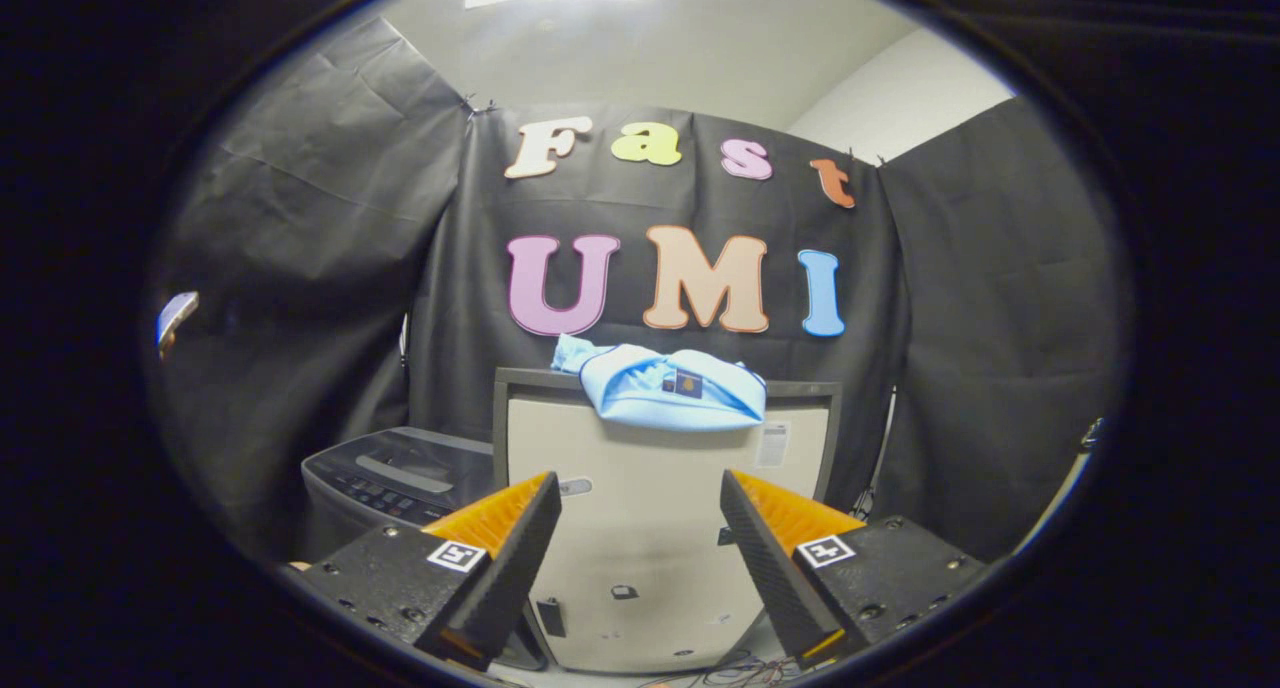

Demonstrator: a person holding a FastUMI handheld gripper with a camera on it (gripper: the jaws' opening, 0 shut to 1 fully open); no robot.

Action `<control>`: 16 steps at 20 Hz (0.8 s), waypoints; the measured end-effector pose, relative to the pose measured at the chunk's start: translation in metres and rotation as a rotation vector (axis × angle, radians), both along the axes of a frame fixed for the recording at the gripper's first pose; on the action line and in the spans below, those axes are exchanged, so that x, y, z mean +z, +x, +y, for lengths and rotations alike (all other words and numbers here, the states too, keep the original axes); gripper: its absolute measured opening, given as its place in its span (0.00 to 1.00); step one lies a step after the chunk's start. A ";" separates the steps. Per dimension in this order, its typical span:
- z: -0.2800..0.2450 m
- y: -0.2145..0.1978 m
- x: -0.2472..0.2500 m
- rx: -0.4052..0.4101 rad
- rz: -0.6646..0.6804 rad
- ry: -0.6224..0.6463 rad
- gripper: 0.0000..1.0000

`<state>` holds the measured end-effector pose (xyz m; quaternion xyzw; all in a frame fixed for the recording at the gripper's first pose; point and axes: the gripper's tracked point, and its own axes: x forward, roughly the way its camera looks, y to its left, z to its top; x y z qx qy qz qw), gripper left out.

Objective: Put the clothes into the washing machine and then close the washing machine lid.

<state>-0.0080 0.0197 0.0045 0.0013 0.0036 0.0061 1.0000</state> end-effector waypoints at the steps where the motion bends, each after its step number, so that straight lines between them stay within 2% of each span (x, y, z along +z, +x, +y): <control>1: -0.001 -0.001 -0.001 -0.003 0.001 0.000 0.97; 16: 0.005 0.005 0.000 0.016 -0.014 0.023 0.97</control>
